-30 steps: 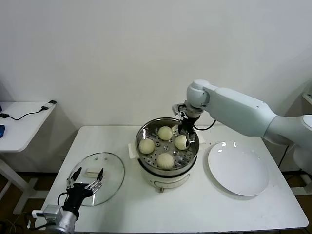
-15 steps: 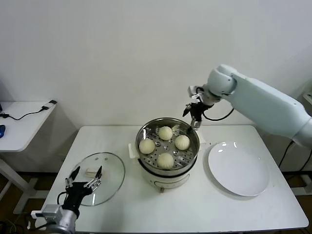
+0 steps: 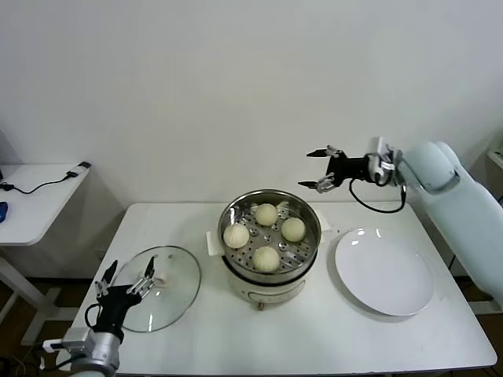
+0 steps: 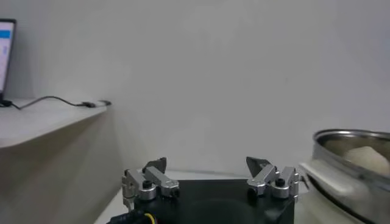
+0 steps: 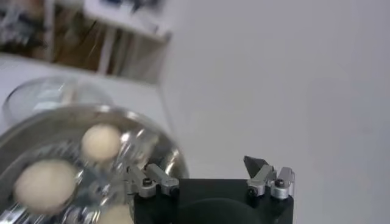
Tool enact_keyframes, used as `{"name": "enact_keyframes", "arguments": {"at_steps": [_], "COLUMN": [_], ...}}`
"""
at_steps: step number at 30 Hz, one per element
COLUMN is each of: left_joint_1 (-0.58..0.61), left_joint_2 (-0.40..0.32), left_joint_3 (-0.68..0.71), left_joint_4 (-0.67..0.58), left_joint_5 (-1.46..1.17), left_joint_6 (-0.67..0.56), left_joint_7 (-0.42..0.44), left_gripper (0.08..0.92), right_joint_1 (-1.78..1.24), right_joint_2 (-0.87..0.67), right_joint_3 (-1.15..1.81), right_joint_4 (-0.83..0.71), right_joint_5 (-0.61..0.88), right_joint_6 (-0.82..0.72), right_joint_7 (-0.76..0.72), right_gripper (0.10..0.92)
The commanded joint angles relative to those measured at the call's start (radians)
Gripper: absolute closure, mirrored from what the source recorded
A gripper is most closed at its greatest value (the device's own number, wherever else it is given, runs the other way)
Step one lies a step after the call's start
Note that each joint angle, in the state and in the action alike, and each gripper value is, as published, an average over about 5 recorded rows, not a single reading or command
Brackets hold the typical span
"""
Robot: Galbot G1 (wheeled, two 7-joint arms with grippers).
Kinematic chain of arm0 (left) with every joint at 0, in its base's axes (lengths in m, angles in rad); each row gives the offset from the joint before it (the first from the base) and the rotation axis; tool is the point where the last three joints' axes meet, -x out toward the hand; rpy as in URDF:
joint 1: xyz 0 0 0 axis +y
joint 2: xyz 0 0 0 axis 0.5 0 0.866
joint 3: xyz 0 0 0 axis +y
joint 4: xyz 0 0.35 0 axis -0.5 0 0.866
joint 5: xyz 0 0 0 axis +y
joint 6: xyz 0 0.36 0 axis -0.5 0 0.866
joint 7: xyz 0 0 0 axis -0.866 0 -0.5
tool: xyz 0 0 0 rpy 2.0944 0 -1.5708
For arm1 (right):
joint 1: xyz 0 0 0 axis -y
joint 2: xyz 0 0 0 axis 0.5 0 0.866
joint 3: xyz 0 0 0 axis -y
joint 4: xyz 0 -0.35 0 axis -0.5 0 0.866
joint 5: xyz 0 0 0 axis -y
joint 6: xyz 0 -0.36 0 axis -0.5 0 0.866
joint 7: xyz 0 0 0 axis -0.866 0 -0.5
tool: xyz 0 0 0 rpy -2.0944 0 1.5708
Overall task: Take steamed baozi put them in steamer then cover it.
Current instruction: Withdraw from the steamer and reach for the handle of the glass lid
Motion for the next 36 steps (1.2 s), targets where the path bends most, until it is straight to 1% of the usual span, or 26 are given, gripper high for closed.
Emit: {"name": "enact_keyframes", "arguments": {"at_steps": [1,6,9,12,14,16,20,22,24,27,29,31,32,36], "left_joint_1": [-0.043,-0.065,-0.065,-0.063,-0.065,-0.065,-0.043,-0.031,-0.023,-0.018,-0.036,-0.060,-0.069,-0.067], "left_joint_2": [0.004,0.021,0.056,0.100,0.127,0.156,0.256,0.305,0.348,0.390,0.401,0.400,0.398,0.385], "left_joint_3": [-0.012,-0.029,-0.053,-0.082,-0.090,-0.087,-0.051,-0.029,-0.010,0.004,0.001,0.001,0.006,0.048], "left_joint_4": [0.021,0.066,0.097,0.144,0.193,0.247,0.322,0.347,0.360,0.358,0.370,0.396,0.408,0.434], "left_joint_5": [0.076,0.179,0.285,0.473,0.648,0.821,1.106,1.183,1.248,1.310,1.318,1.314,1.310,1.317], "left_joint_6": [-0.036,-0.085,-0.123,-0.173,-0.230,-0.300,-0.414,-0.450,-0.456,-0.431,-0.483,-0.536,-0.541,-0.489], "left_joint_7": [-0.048,-0.048,-0.061,-0.086,-0.109,-0.139,-0.252,-0.301,-0.326,-0.300,-0.270,-0.261,-0.258,-0.252], "left_gripper": [0.177,0.177,0.177,0.177,0.177,0.177,0.177,0.177,0.177,0.177,0.177,0.177,0.177,0.177], "right_joint_1": [-0.722,-0.858,-0.917,-0.985,-1.025,-1.043,-1.042,-1.039,-1.038,-1.037,-1.040,-1.044,-1.047,-1.059], "right_joint_2": [0.279,0.463,0.531,0.568,0.573,0.567,0.549,0.545,0.545,0.550,0.553,0.553,0.553,0.552], "right_joint_3": [0.793,0.864,0.876,0.882,0.881,0.878,0.875,0.870,0.863,0.852,0.849,0.849,0.850,0.857], "right_joint_4": [0.160,0.186,0.197,0.210,0.215,0.216,0.224,0.228,0.228,0.228,0.229,0.231,0.231,0.233], "right_joint_5": [0.071,0.142,0.180,0.206,0.217,0.224,0.239,0.247,0.251,0.251,0.250,0.250,0.250,0.250], "right_joint_6": [0.291,0.381,0.410,0.430,0.442,0.450,0.449,0.448,0.449,0.451,0.452,0.453,0.453,0.455], "right_joint_7": [0.204,0.286,0.342,0.365,0.366,0.369,0.377,0.378,0.379,0.379,0.379,0.378,0.377,0.379], "right_gripper": [0.203,0.203,0.203,0.203,0.203,0.203,0.203,0.203,0.203,0.203,0.203,0.203,0.203,0.203]}}
